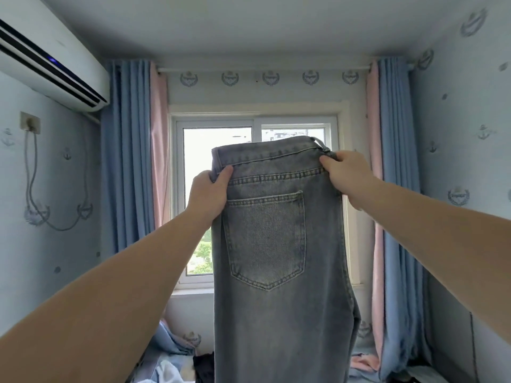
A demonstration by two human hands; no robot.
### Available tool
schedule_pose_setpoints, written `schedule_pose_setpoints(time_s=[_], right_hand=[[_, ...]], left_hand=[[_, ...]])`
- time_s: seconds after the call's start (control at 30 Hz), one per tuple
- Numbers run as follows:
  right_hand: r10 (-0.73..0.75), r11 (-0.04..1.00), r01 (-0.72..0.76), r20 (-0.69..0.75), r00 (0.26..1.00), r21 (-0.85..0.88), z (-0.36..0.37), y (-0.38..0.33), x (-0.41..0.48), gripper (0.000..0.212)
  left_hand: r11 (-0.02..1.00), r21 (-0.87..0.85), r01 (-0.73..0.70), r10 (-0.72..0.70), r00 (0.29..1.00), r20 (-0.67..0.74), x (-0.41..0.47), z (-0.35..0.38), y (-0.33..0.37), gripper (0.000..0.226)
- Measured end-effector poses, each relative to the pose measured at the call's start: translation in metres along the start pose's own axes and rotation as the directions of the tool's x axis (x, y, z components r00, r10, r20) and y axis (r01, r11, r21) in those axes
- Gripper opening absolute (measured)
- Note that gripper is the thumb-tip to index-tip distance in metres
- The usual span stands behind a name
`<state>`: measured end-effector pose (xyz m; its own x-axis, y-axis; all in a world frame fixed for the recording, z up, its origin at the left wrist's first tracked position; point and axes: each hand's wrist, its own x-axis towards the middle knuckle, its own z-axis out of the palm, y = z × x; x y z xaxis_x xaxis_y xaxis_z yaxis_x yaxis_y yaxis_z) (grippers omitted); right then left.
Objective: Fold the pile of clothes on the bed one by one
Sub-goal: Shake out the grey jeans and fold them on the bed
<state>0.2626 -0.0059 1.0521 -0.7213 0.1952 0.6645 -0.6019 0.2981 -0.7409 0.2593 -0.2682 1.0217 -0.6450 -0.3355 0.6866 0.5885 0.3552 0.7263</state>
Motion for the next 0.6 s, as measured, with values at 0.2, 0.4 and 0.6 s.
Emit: schedule_pose_setpoints(time_s=[0.2,0.4,0.6], right_hand=[[-0.079,0.997,0.079,0.006,0.997,-0.006,-0.059,-0.043,-0.076,0.036],[-0.091,0.996,0.091,0.005,0.996,-0.024,-0.112,-0.069,-0.138,0.042],[-0.068,0.998,0.068,0.004,0.998,-0.006,-0.143,-0.091,-0.163,0.042]], left_hand=[[0.998,-0.017,-0.059,0.057,0.995,-0.084,-0.092,-0.025,0.061,0.039],[0.992,0.074,-0.101,0.106,0.991,-0.081,-0.165,-0.044,0.107,0.033],[0.996,0.063,-0.07,0.073,0.996,-0.046,-0.195,-0.05,0.142,0.04]])
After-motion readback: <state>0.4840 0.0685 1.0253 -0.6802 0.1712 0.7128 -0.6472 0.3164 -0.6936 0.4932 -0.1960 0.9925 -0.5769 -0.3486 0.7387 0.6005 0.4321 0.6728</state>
